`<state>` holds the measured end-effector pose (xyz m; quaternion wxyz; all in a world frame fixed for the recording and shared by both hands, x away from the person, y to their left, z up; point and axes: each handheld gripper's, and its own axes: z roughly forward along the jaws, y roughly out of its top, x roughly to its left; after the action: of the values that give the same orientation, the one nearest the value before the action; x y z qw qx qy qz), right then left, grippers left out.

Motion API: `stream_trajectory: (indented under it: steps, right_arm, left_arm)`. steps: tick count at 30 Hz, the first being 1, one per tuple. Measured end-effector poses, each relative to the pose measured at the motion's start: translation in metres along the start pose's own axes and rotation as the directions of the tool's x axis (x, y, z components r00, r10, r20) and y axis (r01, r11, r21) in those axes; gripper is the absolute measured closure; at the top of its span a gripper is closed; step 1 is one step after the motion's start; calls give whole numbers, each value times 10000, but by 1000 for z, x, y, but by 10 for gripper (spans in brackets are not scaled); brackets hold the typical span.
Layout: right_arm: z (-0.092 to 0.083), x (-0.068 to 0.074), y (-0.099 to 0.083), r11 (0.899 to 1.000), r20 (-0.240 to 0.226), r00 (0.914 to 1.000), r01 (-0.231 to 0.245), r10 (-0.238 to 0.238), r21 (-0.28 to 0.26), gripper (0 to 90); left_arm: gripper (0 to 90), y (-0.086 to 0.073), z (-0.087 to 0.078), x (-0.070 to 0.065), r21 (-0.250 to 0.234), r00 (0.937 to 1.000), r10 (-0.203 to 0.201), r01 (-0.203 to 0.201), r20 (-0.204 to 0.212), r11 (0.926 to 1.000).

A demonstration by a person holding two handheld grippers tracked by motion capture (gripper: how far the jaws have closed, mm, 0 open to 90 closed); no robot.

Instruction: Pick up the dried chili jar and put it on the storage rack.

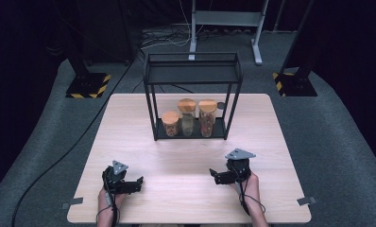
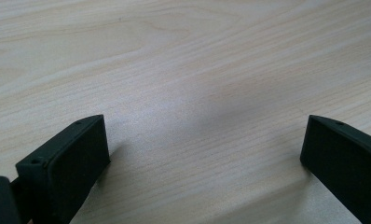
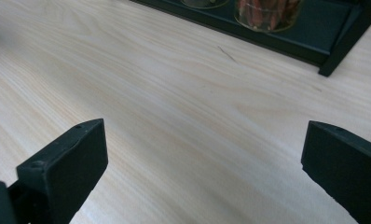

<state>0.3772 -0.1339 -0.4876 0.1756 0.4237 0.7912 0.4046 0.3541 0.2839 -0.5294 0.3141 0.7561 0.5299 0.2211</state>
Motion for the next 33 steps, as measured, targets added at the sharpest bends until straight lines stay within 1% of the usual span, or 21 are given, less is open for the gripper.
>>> stream_trajectory:
  steps: [5,10,15,18,24,26,28,30,33]
  right_arm:
    - [-5,-2,-15,9998,61,9997,-216,216,24,0]
    - [-10,-4,-30,9995,148,9994,-311,309,97,0]
    - [-14,-8,-44,9985,178,9984,-542,540,110,0]
    - [-15,-9,-51,9981,195,9982,-573,568,221,0]
    - [-19,-12,-59,9978,200,9978,-631,628,184,0]
    - [-20,-12,-60,9981,247,9979,-597,594,133,0]
    - [-20,-13,-61,9976,187,9975,-683,681,83,0]
    - [-21,-13,-62,9974,223,9972,-716,716,-9,0]
    - [-20,-14,-62,9973,247,9970,-732,732,-7,0]
  left_arm:
    - [2,0,0,0,-3,10000,7,-7,-6,10000]
    - [2,0,0,0,-1,10000,4,-4,-6,10000]
    - [2,0,0,0,-2,10000,14,-14,-13,10000]
    - [2,0,0,0,0,10000,10,-10,-8,10000]
    - [2,0,0,0,5,10000,2,-2,7,10000]
    - [2,0,0,0,6,10000,-3,3,9,10000]
    - [2,0,0,0,7,10000,0,0,9,10000]
    - [2,0,0,0,8,10000,-5,5,14,10000]
    - [2,0,0,0,3,10000,14,-14,5,10000]
